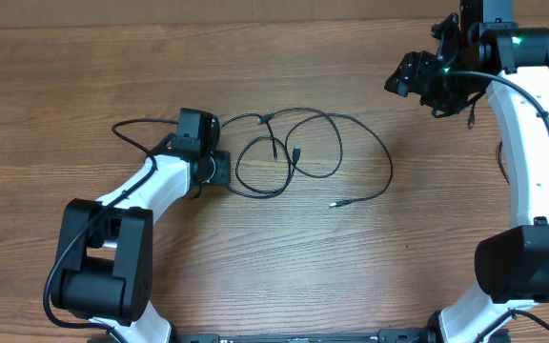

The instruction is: Untangle cables

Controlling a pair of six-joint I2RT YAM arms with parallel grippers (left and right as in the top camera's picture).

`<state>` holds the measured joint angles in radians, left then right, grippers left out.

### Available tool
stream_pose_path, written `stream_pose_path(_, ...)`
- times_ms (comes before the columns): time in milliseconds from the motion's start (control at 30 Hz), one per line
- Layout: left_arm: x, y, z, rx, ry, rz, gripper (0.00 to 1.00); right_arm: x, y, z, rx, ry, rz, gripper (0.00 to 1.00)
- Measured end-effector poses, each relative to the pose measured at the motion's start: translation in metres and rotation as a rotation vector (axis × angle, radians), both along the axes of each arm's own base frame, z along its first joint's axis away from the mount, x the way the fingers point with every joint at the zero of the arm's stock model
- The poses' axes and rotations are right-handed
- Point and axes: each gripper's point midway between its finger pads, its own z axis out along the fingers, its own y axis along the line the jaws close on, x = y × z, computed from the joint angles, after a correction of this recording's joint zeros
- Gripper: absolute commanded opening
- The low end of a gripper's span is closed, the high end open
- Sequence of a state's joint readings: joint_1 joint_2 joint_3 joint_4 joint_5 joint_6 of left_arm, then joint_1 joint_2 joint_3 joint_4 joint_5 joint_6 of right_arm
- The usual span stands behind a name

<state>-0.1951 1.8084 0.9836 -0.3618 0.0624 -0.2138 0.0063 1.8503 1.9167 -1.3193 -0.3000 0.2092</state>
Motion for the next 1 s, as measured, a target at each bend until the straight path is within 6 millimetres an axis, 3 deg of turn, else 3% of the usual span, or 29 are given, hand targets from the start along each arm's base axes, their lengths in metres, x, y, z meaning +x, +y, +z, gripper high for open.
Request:
stream_pose_path(67,-0.001,0.001,-0.001,0.004,0.002,0.003,0.05,0.000,0.000,0.000,0.000,0.001,0.001,0.72)
stream_pose_path(300,-0.011,0.004,-0.002,0.005,0.049,0.025,0.04,0.000,0.000,0.000,0.000,0.000,0.000,0.73)
stream_pose_path(467,-0.032,0.030,0.004,0.067,0.144,0.101,0.04,0.000,0.000,0.000,0.000,0.001,0.000,0.72)
stream_pose_path(533,-0.033,0.047,0.017,0.096,0.140,0.151,0.04,0.000,0.000,0.000,0.000,0.001,0.000,0.72)
stream_pose_path(700,-0.018,0.102,0.090,0.134,-0.031,0.325,0.04,0.000,0.001,0.000,-0.001,0.001,0.003,0.72)
stream_pose_path(800,-0.021,0.128,0.122,0.130,-0.107,0.429,0.04,-0.001,0.006,-0.001,-0.003,0.000,0.015,0.72)
stream_pose_path(900,-0.025,0.135,0.132,0.096,-0.121,0.480,0.04,-0.004,0.015,-0.009,-0.007,0.016,0.046,0.73)
stream_pose_path(1000,-0.024,0.122,0.126,0.033,-0.098,0.463,0.04,-0.012,0.025,-0.027,-0.012,0.055,0.075,0.73)
